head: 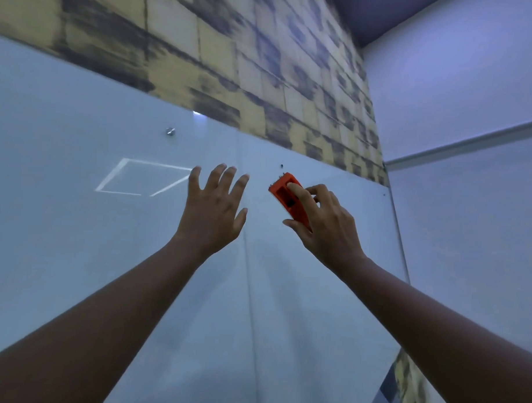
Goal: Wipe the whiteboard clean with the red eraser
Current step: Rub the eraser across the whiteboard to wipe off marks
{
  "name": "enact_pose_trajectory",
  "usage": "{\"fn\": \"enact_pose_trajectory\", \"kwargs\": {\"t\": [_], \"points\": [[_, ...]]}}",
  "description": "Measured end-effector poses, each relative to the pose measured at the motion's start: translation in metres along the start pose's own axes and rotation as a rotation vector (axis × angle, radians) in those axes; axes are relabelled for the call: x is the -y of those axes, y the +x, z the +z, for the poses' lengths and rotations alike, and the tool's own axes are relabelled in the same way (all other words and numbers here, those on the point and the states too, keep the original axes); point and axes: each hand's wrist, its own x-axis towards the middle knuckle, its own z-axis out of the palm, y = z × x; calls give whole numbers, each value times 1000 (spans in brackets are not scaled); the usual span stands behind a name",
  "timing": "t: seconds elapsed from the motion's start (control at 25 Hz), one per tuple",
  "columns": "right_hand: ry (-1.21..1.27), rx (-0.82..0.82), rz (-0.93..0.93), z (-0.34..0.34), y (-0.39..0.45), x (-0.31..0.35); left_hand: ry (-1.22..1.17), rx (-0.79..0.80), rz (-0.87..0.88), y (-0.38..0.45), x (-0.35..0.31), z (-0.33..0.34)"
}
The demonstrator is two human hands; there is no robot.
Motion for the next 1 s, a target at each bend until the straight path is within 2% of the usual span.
{"fn": "enact_pose_trajectory", "kwargs": {"t": [0.16, 0.28, 0.56, 0.84, 1.0], "points": [[15, -6, -12, 44, 1, -92, 16, 9, -49, 47, -25, 35], [43, -14, 22, 86, 1, -135, 77, 15, -39, 57, -25, 57], [374, -45, 406, 199, 10, -147, 284, 71, 58, 70, 8, 108], [351, -127, 248, 278, 49, -162, 195, -95, -36, 124, -6, 175], [601, -248, 323, 314, 88, -158, 235, -191, -82, 146, 1, 197]]}}
